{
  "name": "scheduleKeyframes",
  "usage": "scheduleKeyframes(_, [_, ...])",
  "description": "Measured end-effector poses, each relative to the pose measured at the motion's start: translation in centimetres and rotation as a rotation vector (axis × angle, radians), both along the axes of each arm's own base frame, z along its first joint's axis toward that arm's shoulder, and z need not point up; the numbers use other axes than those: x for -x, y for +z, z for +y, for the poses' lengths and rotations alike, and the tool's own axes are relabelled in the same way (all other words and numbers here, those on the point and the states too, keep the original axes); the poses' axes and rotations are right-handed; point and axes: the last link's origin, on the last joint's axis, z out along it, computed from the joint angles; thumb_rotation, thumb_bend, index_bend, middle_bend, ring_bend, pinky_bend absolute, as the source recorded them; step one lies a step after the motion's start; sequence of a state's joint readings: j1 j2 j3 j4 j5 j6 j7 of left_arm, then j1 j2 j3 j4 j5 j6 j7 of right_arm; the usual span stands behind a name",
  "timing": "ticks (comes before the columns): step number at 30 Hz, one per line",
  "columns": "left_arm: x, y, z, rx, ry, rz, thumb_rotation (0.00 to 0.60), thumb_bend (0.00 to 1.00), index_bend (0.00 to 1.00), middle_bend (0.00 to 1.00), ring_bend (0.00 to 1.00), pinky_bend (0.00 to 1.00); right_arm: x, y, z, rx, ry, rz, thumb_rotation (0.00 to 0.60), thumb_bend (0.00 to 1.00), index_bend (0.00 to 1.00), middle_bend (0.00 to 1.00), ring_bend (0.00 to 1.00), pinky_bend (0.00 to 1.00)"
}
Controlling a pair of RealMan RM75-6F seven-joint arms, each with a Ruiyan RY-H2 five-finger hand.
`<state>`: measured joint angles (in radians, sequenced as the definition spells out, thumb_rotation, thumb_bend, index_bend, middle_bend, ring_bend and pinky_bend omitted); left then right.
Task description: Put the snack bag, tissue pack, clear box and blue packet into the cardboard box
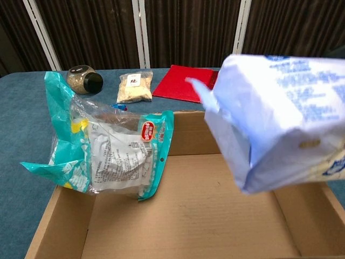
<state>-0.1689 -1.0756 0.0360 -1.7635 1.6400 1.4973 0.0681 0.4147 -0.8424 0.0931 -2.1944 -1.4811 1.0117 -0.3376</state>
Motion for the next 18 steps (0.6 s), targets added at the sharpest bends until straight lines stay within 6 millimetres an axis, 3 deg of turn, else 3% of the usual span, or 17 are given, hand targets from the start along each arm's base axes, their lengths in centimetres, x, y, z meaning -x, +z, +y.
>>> scheduleKeyframes(3, [0.1,0.0,0.0,0.000,0.001,-0.003,0.600,0.00,0.00,0.00,0.00,0.00,-0.3,-0.7,0.4,-0.041,0.007,0.029,0.600,0.02,0.07,0.00,0.00,0.04])
scheduleKeyframes(8, [0.2,0.1,0.1,0.001,0.004,-0.009,0.600,0.00,0.00,0.00,0.00,0.00,-0.6,-0.7,0.1,-0.045,-0.020,0.034,0.600,0.02,0.06,0.00,0.00,0.01])
scheduleKeyframes(14, [0.3,0.1,0.2,0.002,0.005,-0.011,0.600,0.00,0.00,0.00,0.00,0.00,-0.8,1.1,-1.5,0.052,-0.046,0.022,0.600,0.02,0.06,0.00,0.00,0.00])
scheduleKeyframes(18, [0.4,0.0,0.2,0.004,0.009,-0.010,0.600,0.00,0.00,0.00,0.00,0.00,-0.2,2.7,-3.5,0.140,-0.086,0.021,0.600,0.02,0.03,0.00,0.00,0.00])
